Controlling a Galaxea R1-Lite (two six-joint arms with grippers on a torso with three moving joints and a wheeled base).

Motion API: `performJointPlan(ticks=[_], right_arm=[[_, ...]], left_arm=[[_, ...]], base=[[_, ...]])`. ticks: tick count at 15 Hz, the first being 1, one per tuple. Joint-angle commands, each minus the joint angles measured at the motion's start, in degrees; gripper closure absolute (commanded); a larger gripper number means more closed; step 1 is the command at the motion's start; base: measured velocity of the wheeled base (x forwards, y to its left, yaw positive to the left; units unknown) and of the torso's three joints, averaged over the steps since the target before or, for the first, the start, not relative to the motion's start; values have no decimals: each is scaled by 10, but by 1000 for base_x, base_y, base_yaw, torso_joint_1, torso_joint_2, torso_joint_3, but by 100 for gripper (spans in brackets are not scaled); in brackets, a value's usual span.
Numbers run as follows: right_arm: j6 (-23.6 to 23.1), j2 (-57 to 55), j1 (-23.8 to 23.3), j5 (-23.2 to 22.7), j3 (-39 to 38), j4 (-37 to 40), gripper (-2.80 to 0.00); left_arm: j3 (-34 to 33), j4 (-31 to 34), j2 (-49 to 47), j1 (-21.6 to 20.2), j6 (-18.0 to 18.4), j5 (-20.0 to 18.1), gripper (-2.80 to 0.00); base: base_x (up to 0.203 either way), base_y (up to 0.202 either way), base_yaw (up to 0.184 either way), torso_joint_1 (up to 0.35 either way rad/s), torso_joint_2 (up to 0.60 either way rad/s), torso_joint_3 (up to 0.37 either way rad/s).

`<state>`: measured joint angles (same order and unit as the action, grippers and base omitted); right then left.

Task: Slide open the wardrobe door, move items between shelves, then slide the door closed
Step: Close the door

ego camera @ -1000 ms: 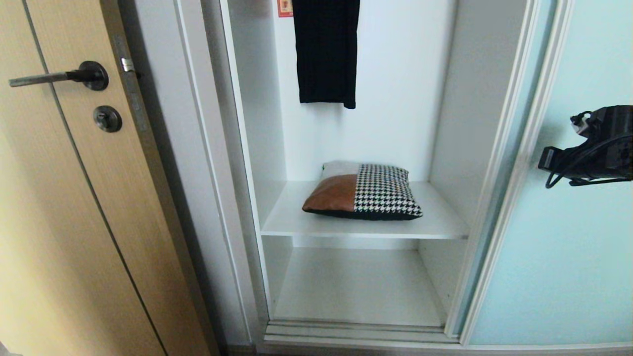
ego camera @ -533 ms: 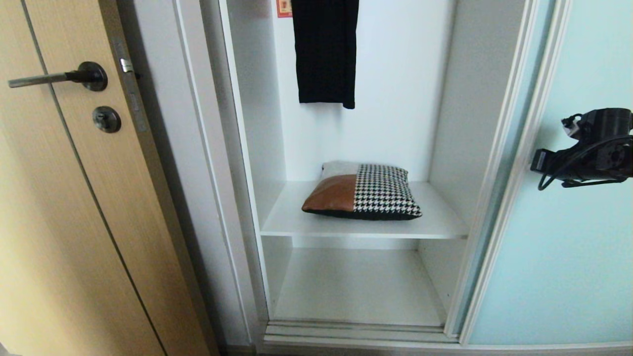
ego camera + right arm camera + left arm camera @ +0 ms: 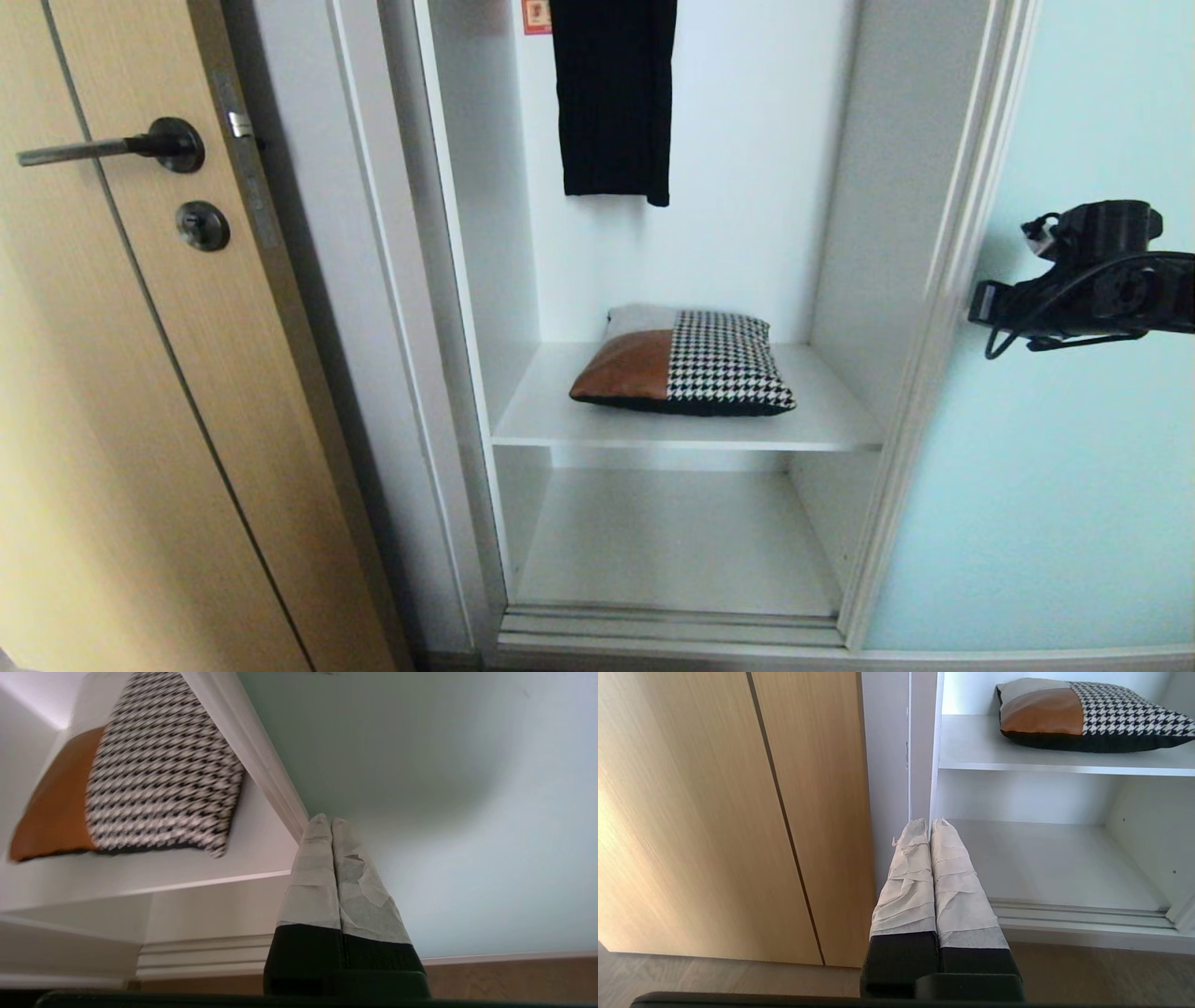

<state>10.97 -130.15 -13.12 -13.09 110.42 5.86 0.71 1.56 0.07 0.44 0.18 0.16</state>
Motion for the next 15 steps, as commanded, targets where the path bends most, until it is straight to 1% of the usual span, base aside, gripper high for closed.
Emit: performJointPlan(ticks=[1,4,8,11,13,15], right_arm=[[1,7,37,0,-2,-3,0],[2,39,92,13,-34,-1,0],[2,105,182,28,-97,-2,0],[2,169,244,36,-184,-3,0],[2,228,269,37,-237,-3,0],[2,289,277,35,-292,-3,0]], left_arm=[[0,0,0,0,0,0,0],[0,0,0,0,0,0,0],[0,0,0,0,0,0,0],[0,0,0,0,0,0,0],[0,0,0,0,0,0,0],[0,0,0,0,0,0,0]], base=[[0,0,0,0,0,0],[0,0,0,0,0,0],[0,0,0,0,0,0],[0,0,0,0,0,0],[0,0,0,0,0,0],[0,0,0,0,0,0]])
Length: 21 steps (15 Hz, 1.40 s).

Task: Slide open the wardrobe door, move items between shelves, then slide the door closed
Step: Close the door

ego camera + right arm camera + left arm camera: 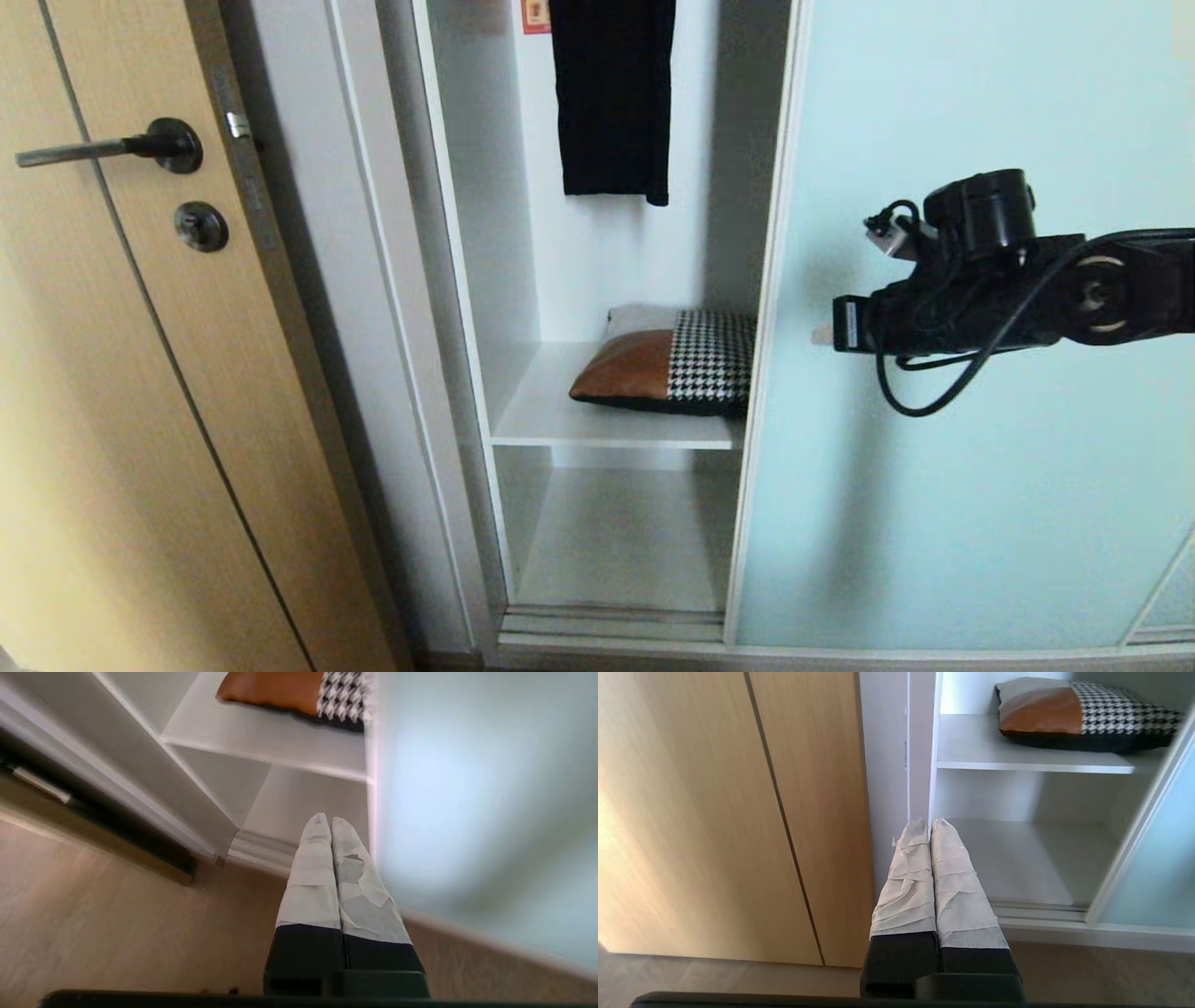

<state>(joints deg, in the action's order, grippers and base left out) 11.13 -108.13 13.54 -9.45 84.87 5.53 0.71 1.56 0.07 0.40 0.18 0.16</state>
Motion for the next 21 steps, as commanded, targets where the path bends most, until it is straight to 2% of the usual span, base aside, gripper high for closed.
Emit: performJointPlan(ticks=[1,7,12,16,21], right_arm=[[1,105,11,-2,-64,0,0],[-1,336,-1,1,-245,2,0],[-17,557,-56,3,-435,-31,0],[-23,749,-73,26,-602,-40,0],[-26,881,-94,52,-669,22,0]], left_arm=[[0,0,0,0,0,0,0],[0,0,0,0,0,0,0],[0,0,0,0,0,0,0],[0,0,0,0,0,0,0],[0,0,0,0,0,0,0]], base=[[0,0,0,0,0,0],[0,0,0,0,0,0],[0,0,0,0,0,0],[0,0,0,0,0,0],[0,0,0,0,0,0]])
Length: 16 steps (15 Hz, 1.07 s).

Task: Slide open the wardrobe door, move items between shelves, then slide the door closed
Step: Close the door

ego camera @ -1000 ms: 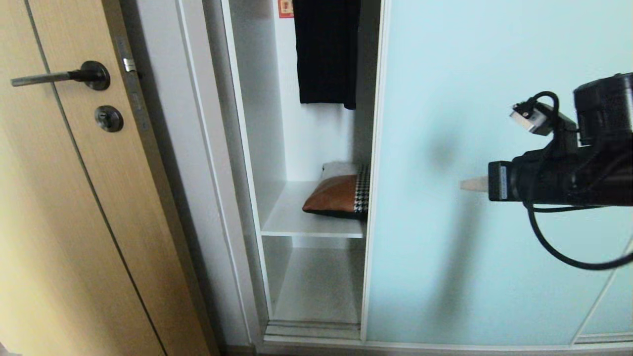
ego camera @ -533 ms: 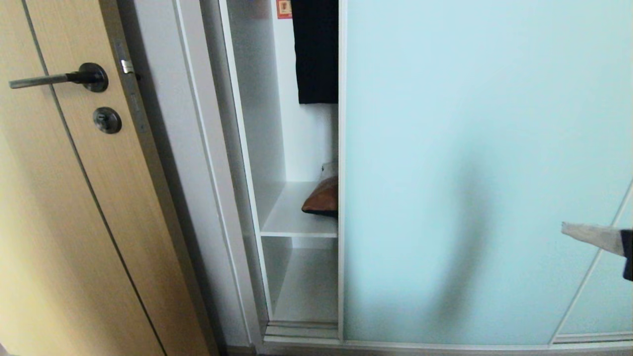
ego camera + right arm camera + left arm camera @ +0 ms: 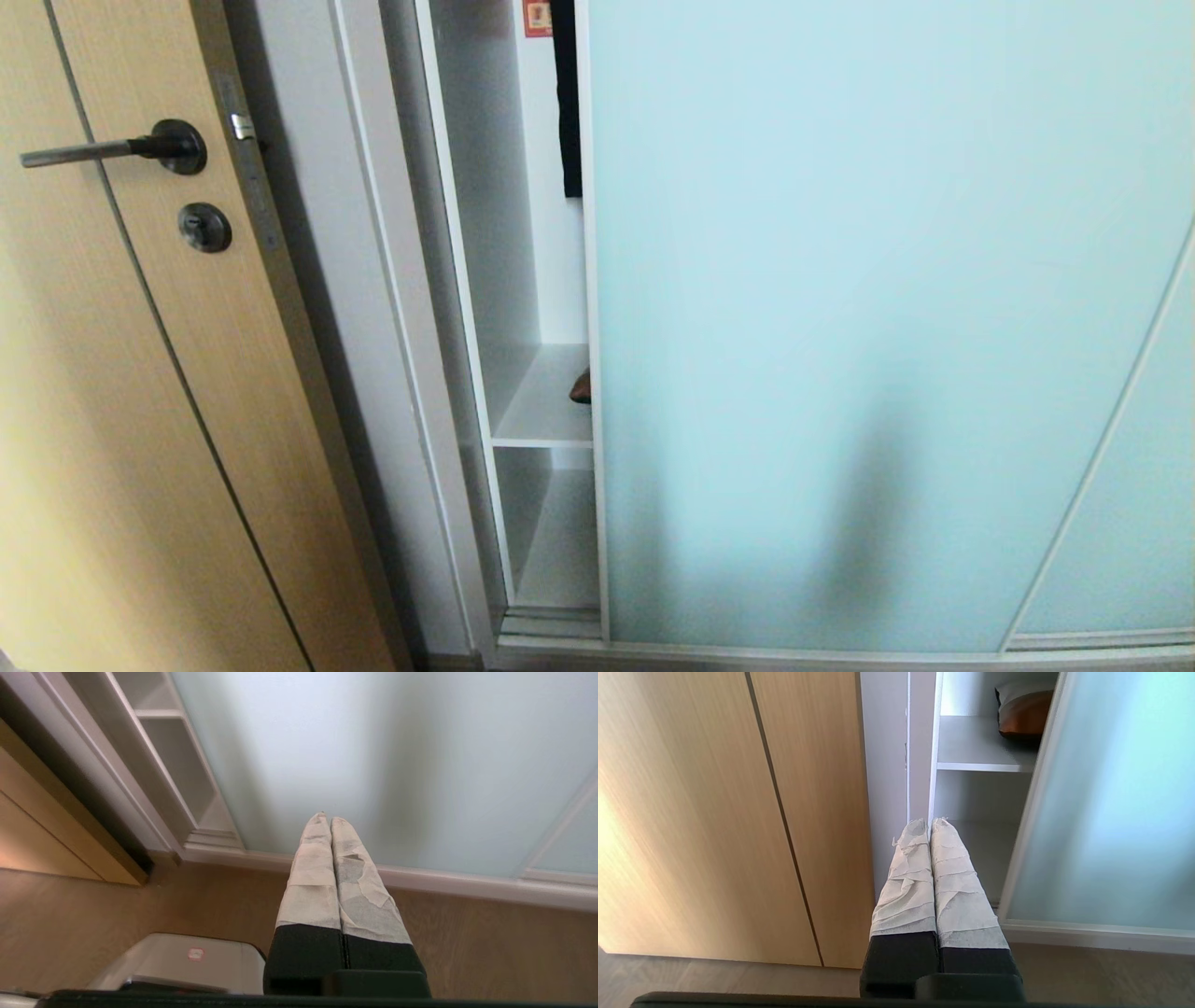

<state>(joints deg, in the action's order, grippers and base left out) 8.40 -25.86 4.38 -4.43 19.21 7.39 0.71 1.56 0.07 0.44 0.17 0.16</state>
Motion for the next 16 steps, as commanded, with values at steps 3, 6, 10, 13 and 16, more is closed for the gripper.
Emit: performJointPlan(ticks=[3,6,10,13,16], right_arm=[[3,96,1,18,-43,10,0],[20,125,-31,33,-84,16,0],[-6,219,-41,-12,-105,36,0],[-5,260,-43,-8,-135,32,0],[-5,260,-43,6,-160,-26,0]], left_arm=[[0,0,0,0,0,0,0],[0,0,0,0,0,0,0],[0,0,0,0,0,0,0],[0,0,0,0,0,0,0],[0,0,0,0,0,0,0]], base=[[0,0,0,0,0,0],[0,0,0,0,0,0],[0,0,0,0,0,0],[0,0,0,0,0,0],[0,0,0,0,0,0]])
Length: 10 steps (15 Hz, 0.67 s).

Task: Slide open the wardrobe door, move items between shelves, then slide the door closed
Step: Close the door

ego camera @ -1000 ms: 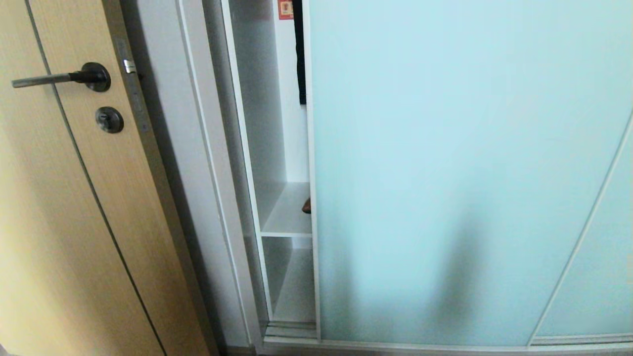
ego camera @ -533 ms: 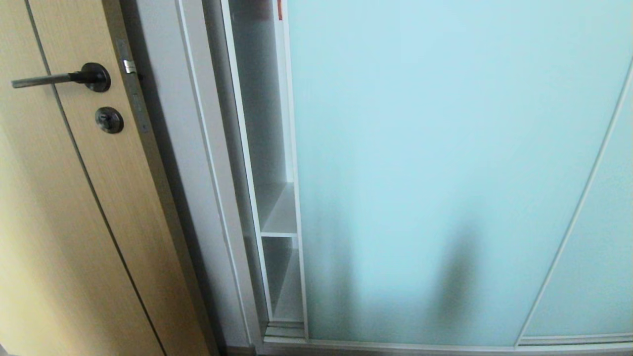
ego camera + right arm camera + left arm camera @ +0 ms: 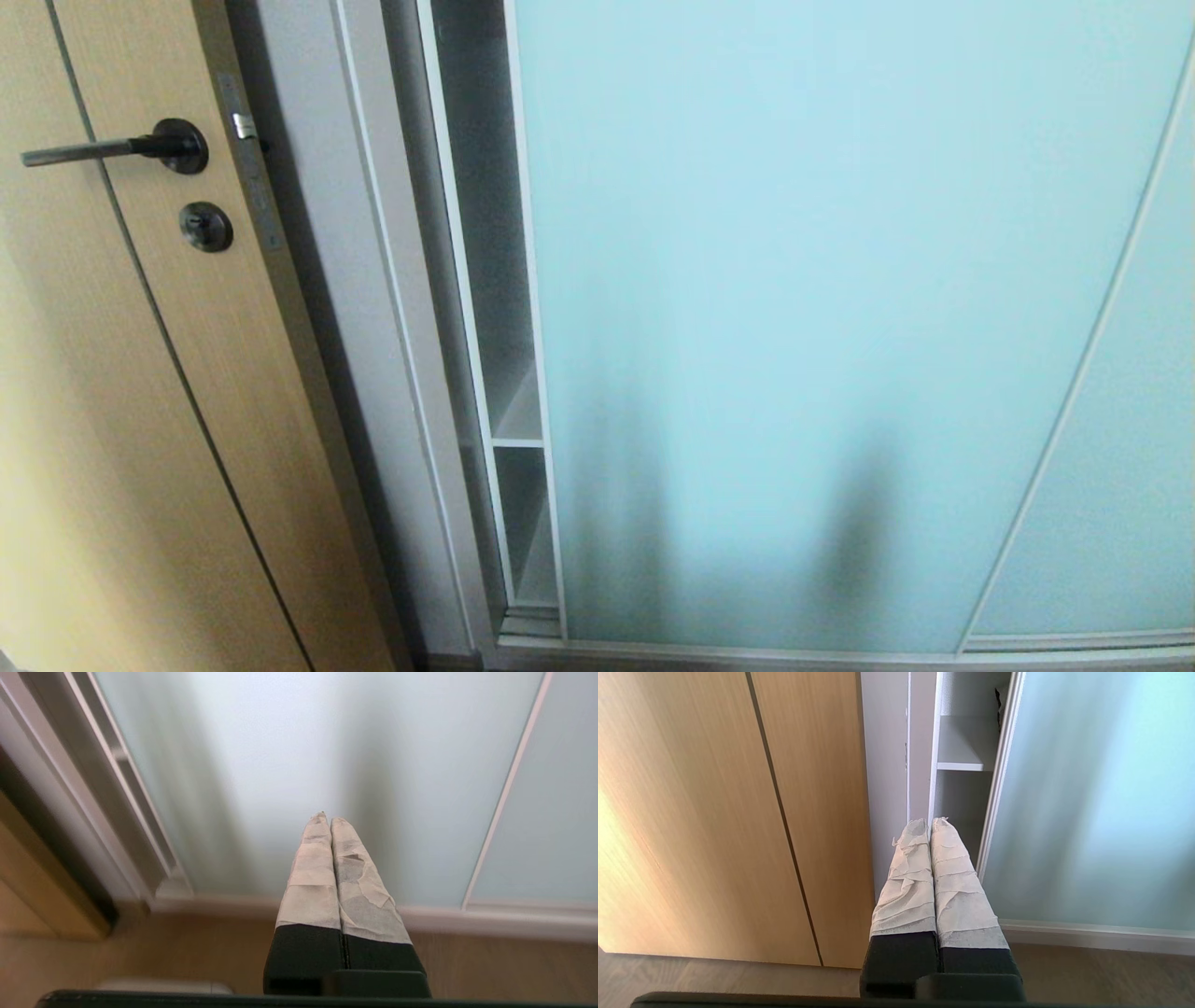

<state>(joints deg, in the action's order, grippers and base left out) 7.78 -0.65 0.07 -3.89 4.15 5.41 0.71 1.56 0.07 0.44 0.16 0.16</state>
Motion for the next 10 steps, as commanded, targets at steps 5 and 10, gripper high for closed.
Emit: performJointPlan(ticks=[5,10], right_arm=[[19,8,1,13,-42,-87,0],[109,8,0,18,-41,-71,0]], left_arm=[[0,0,0,0,0,0,0],[0,0,0,0,0,0,0]], base=[[0,0,0,0,0,0],[0,0,0,0,0,0]])
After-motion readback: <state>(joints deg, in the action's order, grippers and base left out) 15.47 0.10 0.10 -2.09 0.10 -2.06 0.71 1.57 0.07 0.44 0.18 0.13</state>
